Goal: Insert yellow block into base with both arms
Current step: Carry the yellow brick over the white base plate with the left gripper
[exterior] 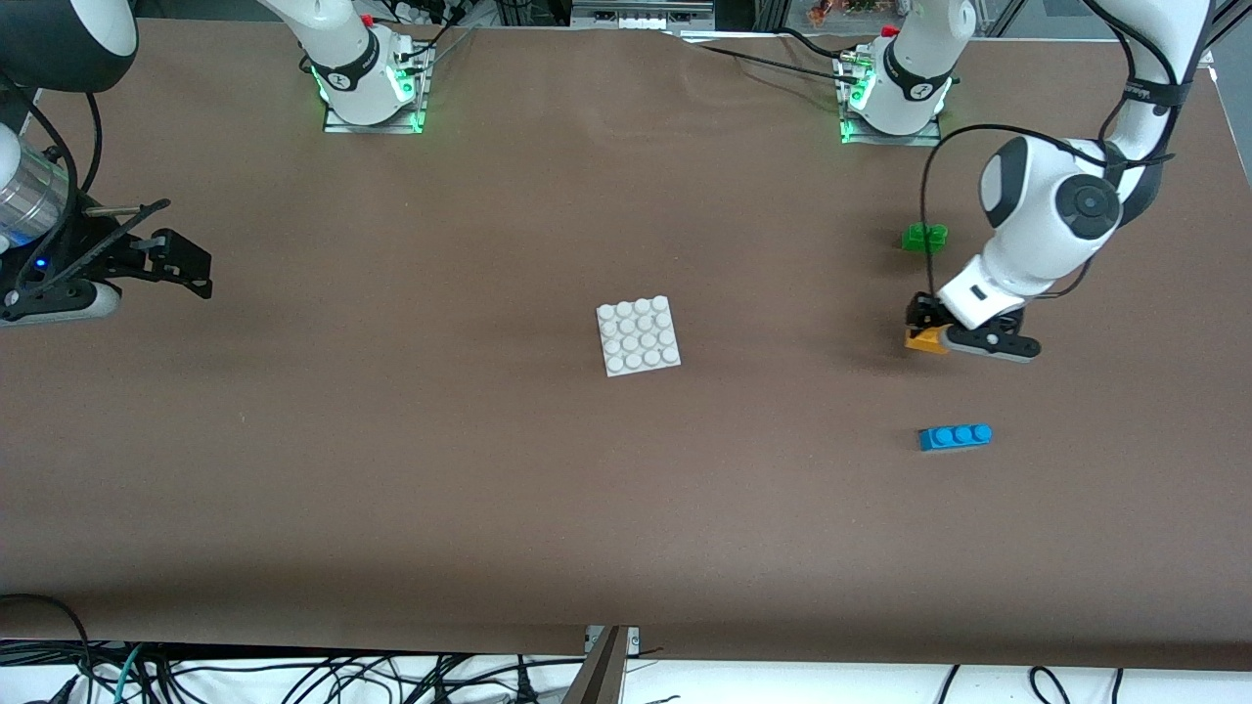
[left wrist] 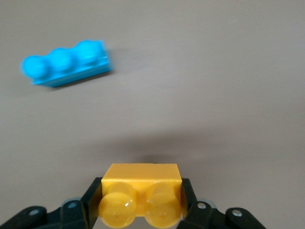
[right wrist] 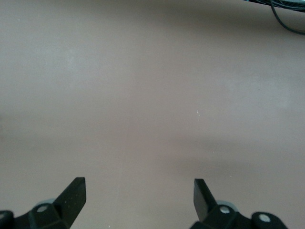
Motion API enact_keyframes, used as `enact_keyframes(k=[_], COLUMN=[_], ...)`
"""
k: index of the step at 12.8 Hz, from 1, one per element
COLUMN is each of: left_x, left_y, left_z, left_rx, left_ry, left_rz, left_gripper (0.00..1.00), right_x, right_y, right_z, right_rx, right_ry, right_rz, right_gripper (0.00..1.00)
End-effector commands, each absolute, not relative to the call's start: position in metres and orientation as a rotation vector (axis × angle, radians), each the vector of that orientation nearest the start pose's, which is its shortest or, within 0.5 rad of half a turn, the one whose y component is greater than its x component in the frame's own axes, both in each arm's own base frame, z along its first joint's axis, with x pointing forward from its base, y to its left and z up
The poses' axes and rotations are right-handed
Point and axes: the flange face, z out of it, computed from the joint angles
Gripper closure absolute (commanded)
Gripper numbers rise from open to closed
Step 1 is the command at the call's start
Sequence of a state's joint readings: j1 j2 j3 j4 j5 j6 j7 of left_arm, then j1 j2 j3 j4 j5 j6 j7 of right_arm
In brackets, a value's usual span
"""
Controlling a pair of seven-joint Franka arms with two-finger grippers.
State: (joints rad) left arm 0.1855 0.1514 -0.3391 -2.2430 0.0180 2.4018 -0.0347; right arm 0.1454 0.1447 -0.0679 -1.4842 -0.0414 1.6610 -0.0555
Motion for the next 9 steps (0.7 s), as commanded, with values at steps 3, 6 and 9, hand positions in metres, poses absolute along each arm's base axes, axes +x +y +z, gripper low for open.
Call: enact_keyframes(k=[3, 6, 9], left_x=[0.538, 0.525, 0.513], left_y=[-0.213, -0.314, -0.377], left_z=[0.32, 0.323, 0.319], left_rx=[-3.255, -3.279, -3.294], left_ry=[-0.031, -0.2, -0.314], left_rz=[0.138, 0.165, 0.213], left_gripper=[1.0, 1.0, 1.0], right_x=[0.6, 0.6, 0.6], right_y=[0.044, 0.045, 0.045], right_z=[0.596, 0.596, 0.595], right_rx=[-3.182, -3.182, -3.182], right_ry=[-0.223, -0.225, -0.225], right_rz=[-0.052, -0.052, -0.05], right_gripper=[0.0, 0.0, 0.0])
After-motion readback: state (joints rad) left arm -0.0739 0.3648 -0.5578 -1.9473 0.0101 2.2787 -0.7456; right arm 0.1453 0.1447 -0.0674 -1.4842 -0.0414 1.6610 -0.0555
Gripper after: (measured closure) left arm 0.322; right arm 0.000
